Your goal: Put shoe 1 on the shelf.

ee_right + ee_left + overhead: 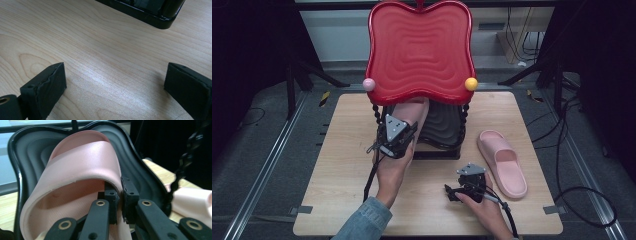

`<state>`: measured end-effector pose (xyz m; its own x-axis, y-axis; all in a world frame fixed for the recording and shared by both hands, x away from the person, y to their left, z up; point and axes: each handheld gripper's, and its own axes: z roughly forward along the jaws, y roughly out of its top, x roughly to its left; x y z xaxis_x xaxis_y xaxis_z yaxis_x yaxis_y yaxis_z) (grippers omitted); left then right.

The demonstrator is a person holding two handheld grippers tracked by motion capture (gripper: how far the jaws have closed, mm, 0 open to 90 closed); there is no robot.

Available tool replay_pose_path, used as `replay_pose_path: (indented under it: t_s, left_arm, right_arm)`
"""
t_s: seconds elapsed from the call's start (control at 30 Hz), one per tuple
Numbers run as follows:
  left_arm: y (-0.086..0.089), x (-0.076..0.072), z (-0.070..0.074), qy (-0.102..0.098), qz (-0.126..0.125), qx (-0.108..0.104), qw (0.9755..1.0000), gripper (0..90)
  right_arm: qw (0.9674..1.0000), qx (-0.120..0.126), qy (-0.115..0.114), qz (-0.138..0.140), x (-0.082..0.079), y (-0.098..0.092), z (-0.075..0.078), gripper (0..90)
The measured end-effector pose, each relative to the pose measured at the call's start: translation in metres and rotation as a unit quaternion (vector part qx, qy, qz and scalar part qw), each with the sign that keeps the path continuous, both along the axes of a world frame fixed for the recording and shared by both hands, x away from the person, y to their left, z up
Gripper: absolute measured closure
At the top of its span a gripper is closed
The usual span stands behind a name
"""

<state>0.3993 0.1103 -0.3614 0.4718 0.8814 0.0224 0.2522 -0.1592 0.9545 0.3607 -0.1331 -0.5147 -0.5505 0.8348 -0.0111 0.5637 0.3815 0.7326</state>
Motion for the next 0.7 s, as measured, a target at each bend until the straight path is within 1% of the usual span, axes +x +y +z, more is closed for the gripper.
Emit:
replay_pose_path:
  t_s: [0.03, 0.1, 0.13, 0.17, 0.23, 0.27, 0.4, 0.5, 0.53, 0.63, 0.7]
  left_arm:
    - [0.0, 0.003, -0.001, 0.001, 0.005, -0.001, 1.0, 84.2]
    - [0.001, 0.009, -0.004, 0.002, 0.011, 0.005, 0.9999, 84.2]
    - [0.001, 0.013, -0.005, 0.003, 0.017, 0.003, 0.9998, 84.2]
    - [0.001, 0.013, -0.005, 0.003, 0.017, 0.003, 0.9998, 84.2]
    - [-0.001, 0.017, -0.005, -0.004, 0.024, 0.011, 0.9996, 84.1]
    - [-0.001, 0.02, -0.006, -0.005, 0.026, 0.013, 0.9996, 84.2]
    - [-0.005, 0.029, -0.009, 0.002, 0.033, 0.002, 0.9994, 84.2]
    - [-0.006, 0.034, -0.012, 0.006, 0.043, 0.001, 0.999, 84.1]
    - [-0.007, 0.036, -0.013, 0.008, 0.047, -0.004, 0.9989, 84.2]
    - [-0.009, 0.037, -0.015, 0.01, 0.046, 0.001, 0.9989, 84.2]
    - [-0.011, 0.038, -0.015, 0.016, 0.047, 0.009, 0.9987, 84.0]
  right_arm:
    - [1.0, 0.0, 0.0, 0.001, 0.0, 0.0, 0.0, 4.3]
    - [1.0, 0.001, 0.0, 0.001, 0.0, 0.0, 0.0, 4.3]
    - [1.0, 0.001, 0.0, 0.001, 0.0, 0.0, 0.0, 4.2]
    - [1.0, 0.001, 0.0, 0.001, 0.0, 0.0, 0.0, 4.2]
    - [1.0, 0.001, 0.0, 0.001, 0.0, 0.0, 0.0, 4.2]
    - [1.0, 0.001, 0.0, 0.002, 0.0, 0.0, 0.0, 4.3]
    - [1.0, 0.001, 0.0, 0.002, 0.0, 0.0, 0.0, 4.3]
    - [1.0, 0.001, 0.0, 0.003, 0.0, 0.0, 0.0, 4.3]
    - [1.0, 0.001, 0.0, 0.004, 0.0, 0.0, 0.0, 4.2]
    - [1.0, 0.001, 0.0, 0.004, 0.0, 0.0, 0.0, 4.2]
    - [1.0, 0.001, 0.0, 0.004, 0.0, 0.0, 0.0, 4.3]
